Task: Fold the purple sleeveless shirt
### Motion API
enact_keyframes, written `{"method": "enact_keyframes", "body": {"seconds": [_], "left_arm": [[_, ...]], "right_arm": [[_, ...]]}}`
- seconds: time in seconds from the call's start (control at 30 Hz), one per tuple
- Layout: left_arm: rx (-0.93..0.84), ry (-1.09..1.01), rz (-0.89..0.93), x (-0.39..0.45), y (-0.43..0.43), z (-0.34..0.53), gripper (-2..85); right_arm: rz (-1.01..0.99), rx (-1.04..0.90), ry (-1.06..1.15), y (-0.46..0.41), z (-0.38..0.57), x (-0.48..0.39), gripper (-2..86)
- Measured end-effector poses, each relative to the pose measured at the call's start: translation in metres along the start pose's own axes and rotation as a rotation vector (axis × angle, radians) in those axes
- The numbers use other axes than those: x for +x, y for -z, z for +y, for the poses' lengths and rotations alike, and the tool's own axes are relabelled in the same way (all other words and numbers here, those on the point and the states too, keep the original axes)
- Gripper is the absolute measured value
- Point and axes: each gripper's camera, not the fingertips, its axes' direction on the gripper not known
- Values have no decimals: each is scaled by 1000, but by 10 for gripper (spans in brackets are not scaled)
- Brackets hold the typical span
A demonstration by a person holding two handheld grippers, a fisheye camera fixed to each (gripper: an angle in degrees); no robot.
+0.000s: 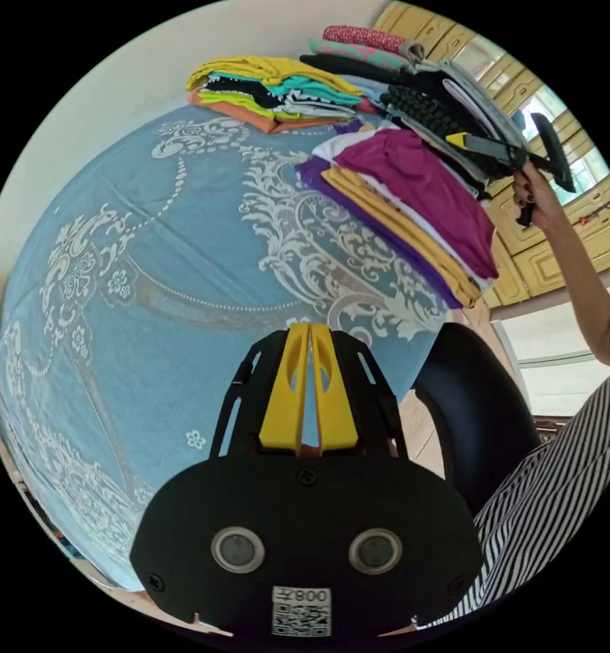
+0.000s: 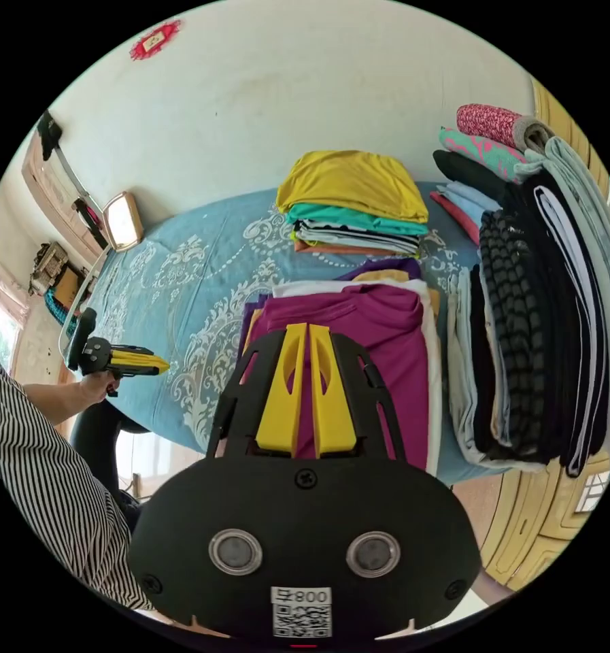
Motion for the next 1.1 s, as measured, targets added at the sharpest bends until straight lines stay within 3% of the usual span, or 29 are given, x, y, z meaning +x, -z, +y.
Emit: {"method": "enact_keyframes", "body": {"seconds": [0.4,0.7,1.1], "left_arm": [[39,45,78,17,7,13,2],[41,62,136,17,19,20,1],[267,-145,367,43,82,-39,3]], "right_arm": [[81,-79,-30,-27,28,-49,86],[229,-134,-103,-42,60,-44,25],[-79,158,-347,88,221,58,7]]}}
